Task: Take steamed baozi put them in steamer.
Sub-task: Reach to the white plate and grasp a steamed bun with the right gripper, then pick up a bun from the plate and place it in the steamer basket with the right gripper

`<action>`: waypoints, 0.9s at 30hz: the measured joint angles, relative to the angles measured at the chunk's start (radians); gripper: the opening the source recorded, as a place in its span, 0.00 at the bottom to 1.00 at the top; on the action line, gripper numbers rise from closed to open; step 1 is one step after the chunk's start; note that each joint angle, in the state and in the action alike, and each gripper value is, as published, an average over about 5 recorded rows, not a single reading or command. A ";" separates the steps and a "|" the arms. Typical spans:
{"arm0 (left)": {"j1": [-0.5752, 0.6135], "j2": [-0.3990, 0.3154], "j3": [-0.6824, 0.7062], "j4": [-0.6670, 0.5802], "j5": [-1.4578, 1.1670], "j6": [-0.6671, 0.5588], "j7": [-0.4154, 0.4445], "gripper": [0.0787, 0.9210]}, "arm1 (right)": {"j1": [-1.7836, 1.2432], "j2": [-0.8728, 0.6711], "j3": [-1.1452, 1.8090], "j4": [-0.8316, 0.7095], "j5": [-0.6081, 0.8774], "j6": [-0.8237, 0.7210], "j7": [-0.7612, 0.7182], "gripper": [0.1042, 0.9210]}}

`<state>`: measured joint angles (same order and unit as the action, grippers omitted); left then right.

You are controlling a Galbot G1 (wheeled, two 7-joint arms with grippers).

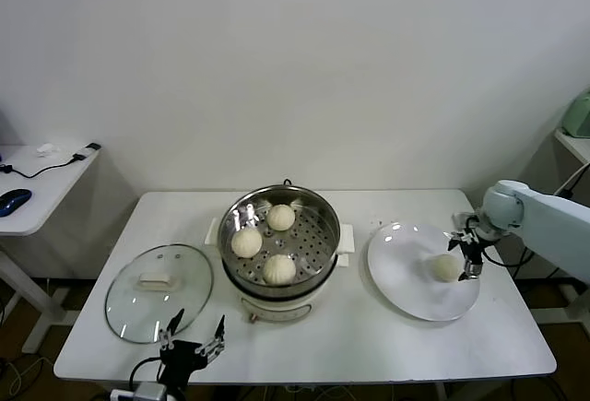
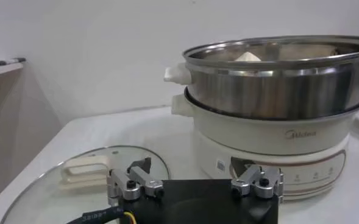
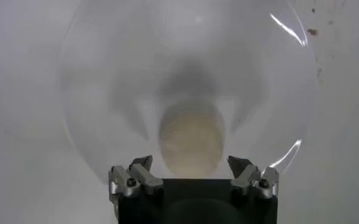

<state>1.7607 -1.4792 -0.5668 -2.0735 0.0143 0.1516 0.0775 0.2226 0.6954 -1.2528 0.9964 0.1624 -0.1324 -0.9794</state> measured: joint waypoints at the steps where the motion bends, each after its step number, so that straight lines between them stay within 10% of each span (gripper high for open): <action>1: 0.000 0.000 0.001 0.000 0.000 0.000 0.000 0.88 | -0.006 0.003 0.006 -0.003 -0.002 -0.002 0.002 0.88; 15: 0.006 0.000 0.014 -0.009 0.006 0.000 0.000 0.88 | -0.013 0.000 0.017 0.003 0.018 -0.025 -0.005 0.58; 27: 0.013 0.004 0.021 -0.030 0.005 0.006 0.004 0.88 | 0.311 -0.004 -0.221 0.137 0.211 -0.048 -0.007 0.56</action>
<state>1.7741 -1.4753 -0.5453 -2.1030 0.0196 0.1578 0.0814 0.5339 0.6918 -1.4737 1.1338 0.3731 -0.1800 -0.9864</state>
